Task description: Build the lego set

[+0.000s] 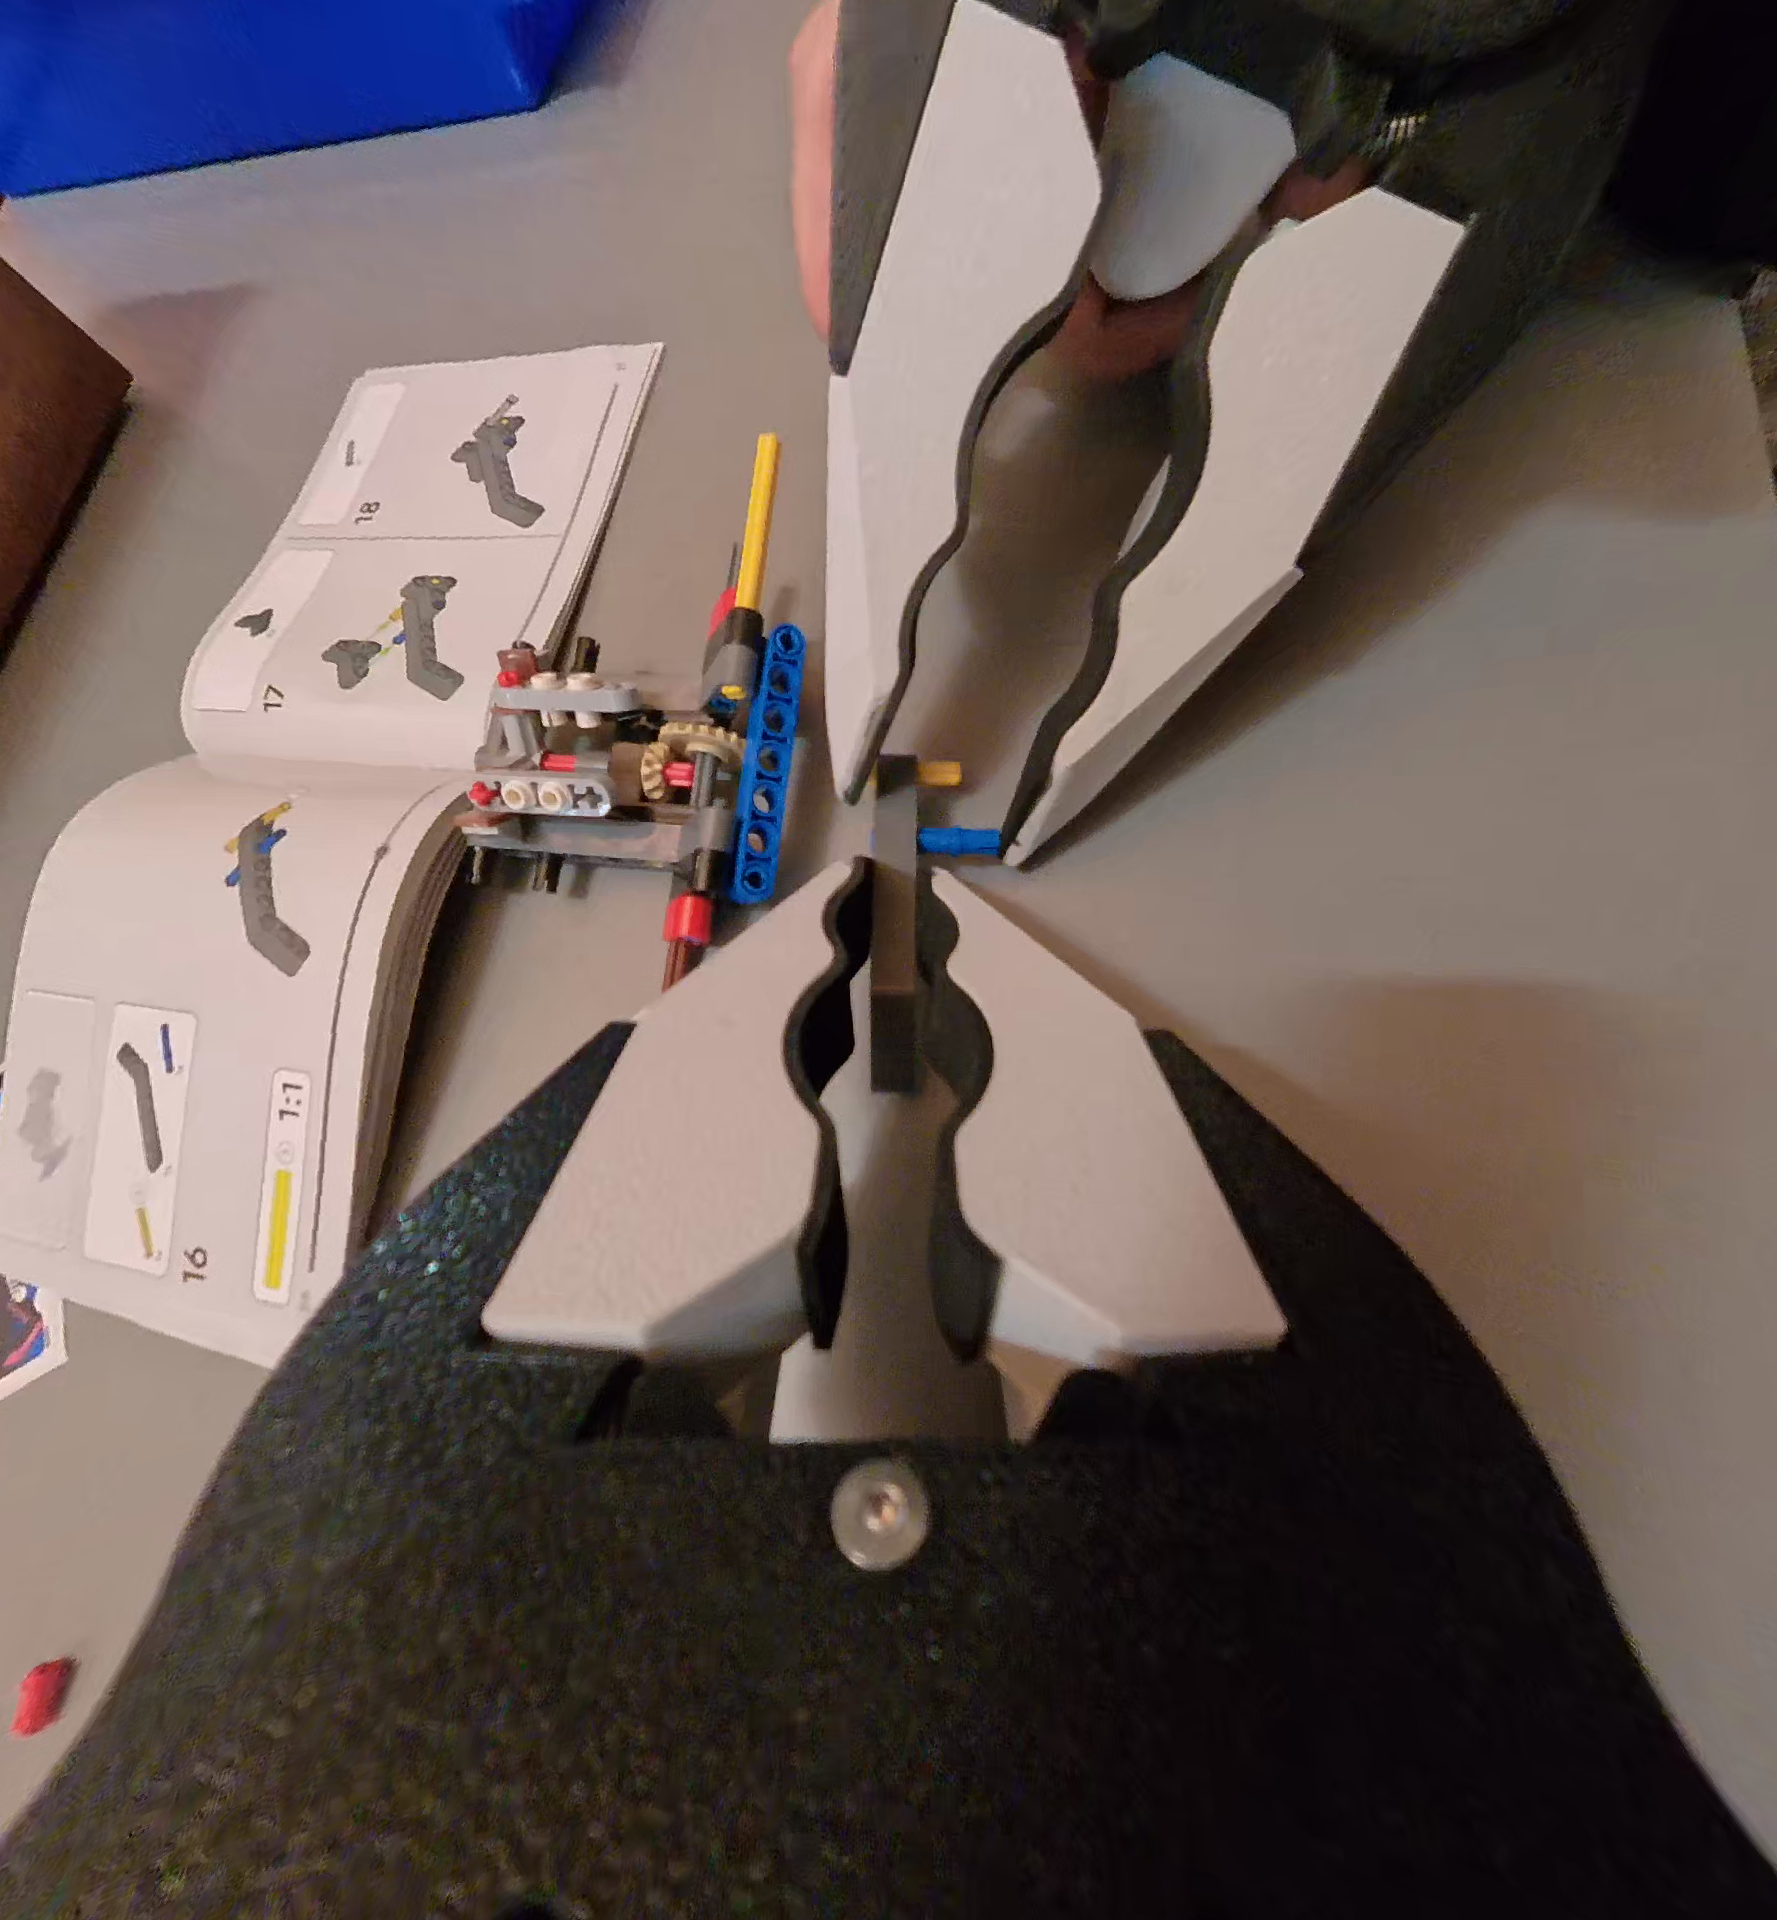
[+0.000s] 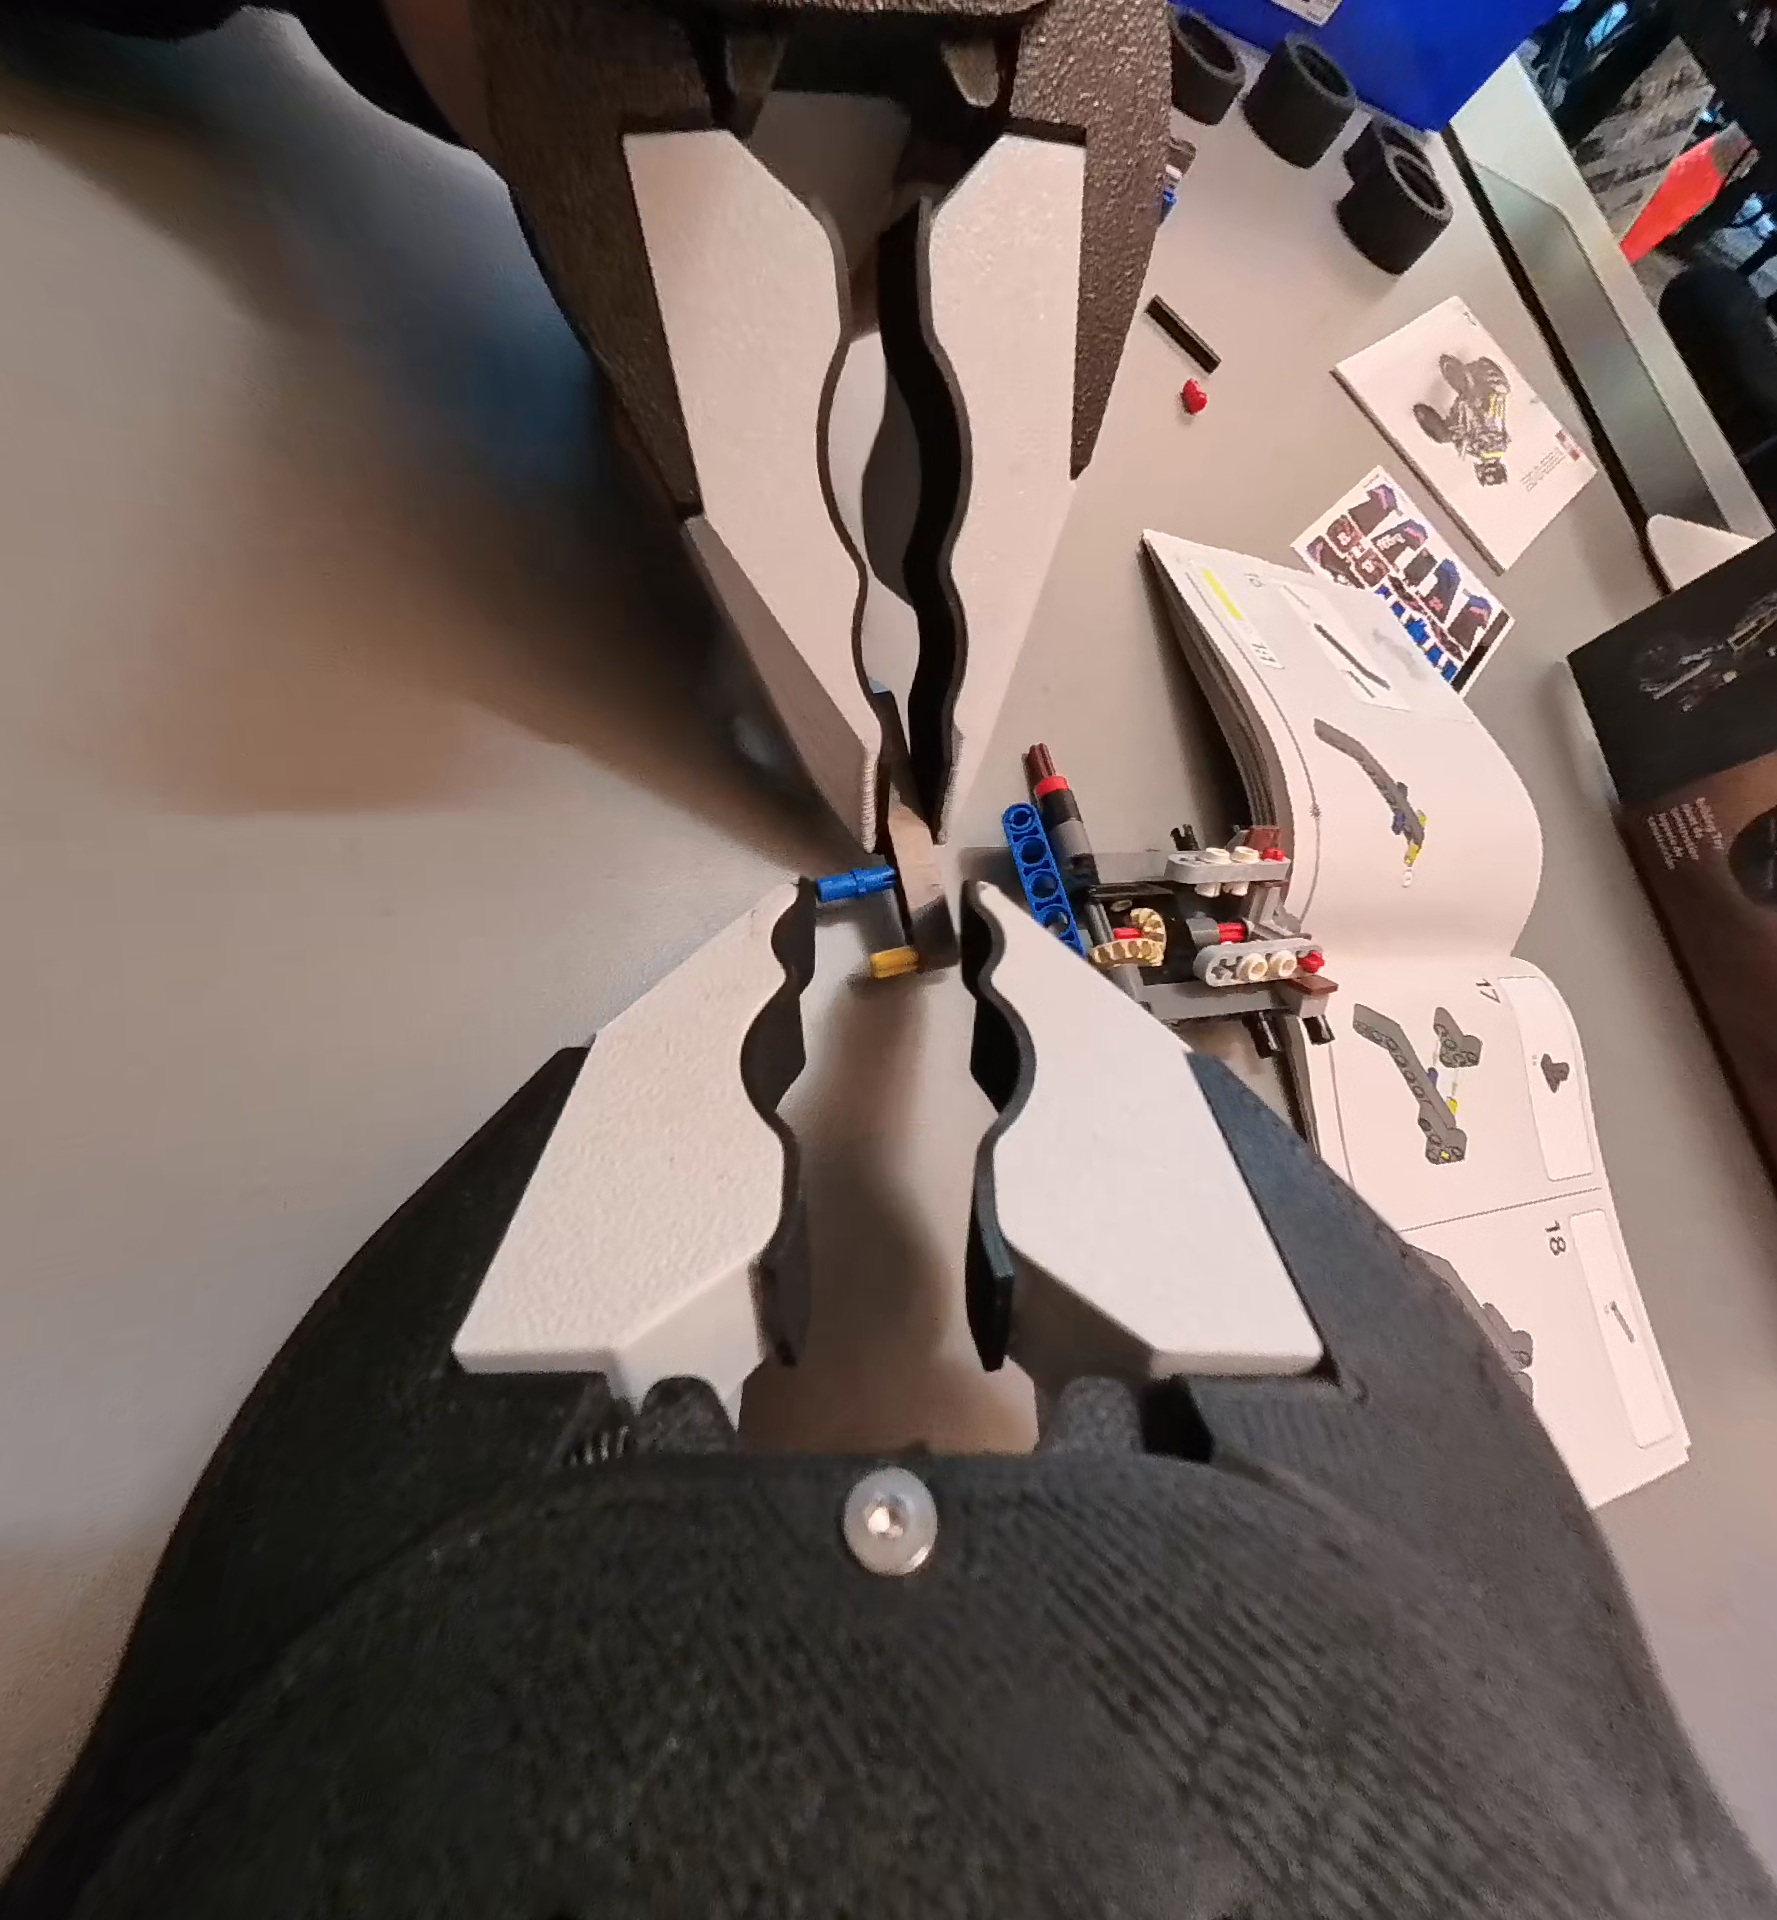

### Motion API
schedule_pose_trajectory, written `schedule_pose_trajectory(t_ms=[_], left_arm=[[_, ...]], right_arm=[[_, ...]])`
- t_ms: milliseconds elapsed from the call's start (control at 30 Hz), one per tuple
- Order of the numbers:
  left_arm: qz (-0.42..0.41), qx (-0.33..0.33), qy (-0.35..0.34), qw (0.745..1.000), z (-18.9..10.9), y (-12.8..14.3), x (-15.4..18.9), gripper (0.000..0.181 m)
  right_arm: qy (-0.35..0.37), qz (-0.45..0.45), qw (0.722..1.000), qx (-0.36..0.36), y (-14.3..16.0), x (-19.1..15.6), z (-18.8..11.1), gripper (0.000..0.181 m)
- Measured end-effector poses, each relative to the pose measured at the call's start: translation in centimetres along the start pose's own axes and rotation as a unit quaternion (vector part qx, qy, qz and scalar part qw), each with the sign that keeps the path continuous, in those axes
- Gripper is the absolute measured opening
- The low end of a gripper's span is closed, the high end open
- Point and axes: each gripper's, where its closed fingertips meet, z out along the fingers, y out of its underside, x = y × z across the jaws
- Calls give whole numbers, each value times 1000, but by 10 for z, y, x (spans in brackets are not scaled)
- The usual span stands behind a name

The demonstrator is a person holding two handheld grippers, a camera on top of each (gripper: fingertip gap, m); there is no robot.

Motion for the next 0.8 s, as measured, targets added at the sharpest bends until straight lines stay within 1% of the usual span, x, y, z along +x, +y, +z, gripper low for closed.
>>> schedule_pose_trajectory(t_ms=[200,367,567,800], left_arm=[[25,3,-1,1000,-1,-1,1,6],[63,4,4,998,-1,-3,3,5],[53,13,8,998,-1,-2,3,5],[47,8,12,999,0,-1,4,5]], right_arm=[[-6,-4,1000,0,0,-2,0,24],[-16,-10,1000,2,0,-5,0,23],[-19,-5,1000,-2,0,-5,1,23],[-21,-9,1000,-11,2,-7,2,23]])
